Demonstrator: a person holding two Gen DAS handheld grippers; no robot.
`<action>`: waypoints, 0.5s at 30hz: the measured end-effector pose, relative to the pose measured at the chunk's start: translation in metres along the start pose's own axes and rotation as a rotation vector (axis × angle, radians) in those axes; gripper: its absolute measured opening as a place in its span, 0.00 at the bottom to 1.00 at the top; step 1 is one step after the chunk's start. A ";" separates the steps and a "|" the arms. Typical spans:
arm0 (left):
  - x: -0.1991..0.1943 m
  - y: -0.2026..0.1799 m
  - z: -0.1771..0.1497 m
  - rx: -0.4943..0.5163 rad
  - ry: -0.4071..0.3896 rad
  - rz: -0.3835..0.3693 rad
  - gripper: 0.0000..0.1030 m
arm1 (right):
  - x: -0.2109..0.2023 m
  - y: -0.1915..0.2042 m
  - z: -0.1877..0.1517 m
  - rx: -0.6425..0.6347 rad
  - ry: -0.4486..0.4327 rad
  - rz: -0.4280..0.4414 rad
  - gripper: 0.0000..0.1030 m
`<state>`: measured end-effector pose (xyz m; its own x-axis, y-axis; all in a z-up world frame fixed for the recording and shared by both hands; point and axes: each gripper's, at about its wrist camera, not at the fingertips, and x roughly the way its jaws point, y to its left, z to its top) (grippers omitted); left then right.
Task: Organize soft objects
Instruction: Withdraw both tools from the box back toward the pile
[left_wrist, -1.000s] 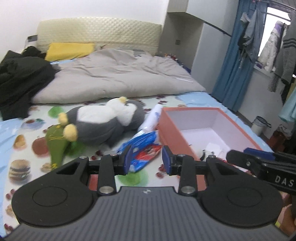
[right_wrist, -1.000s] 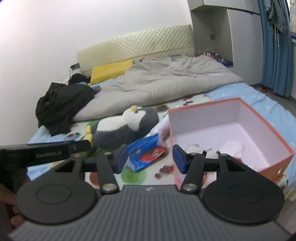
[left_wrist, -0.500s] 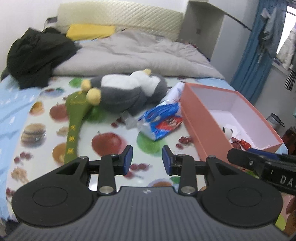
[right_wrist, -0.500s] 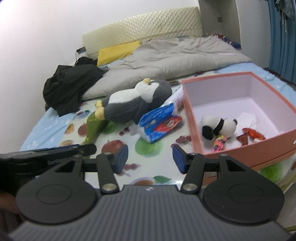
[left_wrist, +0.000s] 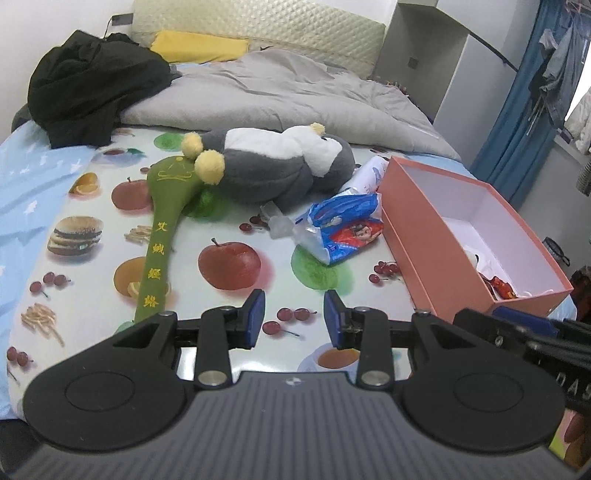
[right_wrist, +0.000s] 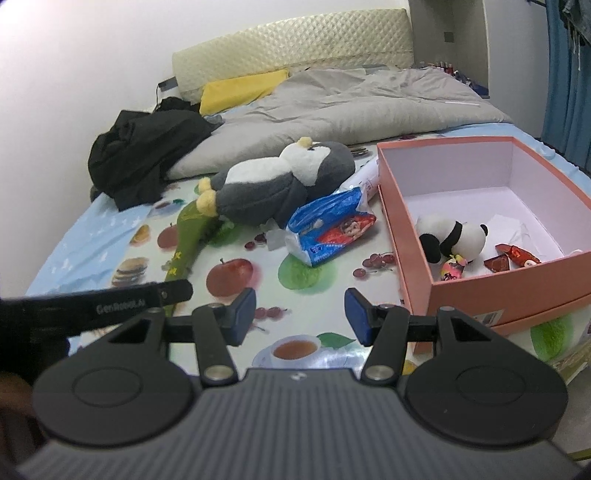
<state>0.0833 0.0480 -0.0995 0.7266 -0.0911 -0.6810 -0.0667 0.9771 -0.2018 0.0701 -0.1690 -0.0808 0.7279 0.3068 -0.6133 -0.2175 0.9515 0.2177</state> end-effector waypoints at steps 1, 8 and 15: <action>0.002 0.002 -0.001 -0.009 0.001 -0.002 0.39 | 0.000 0.001 -0.001 -0.004 0.004 -0.002 0.54; 0.015 0.013 0.006 -0.044 0.007 0.000 0.39 | 0.007 0.006 0.012 -0.016 0.005 -0.004 0.54; 0.043 0.019 0.016 -0.028 0.012 0.026 0.39 | 0.041 0.000 0.024 0.041 0.024 0.013 0.54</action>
<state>0.1245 0.0654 -0.1209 0.7164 -0.0678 -0.6944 -0.1046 0.9736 -0.2029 0.1156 -0.1570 -0.0884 0.7095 0.3201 -0.6279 -0.1995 0.9457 0.2567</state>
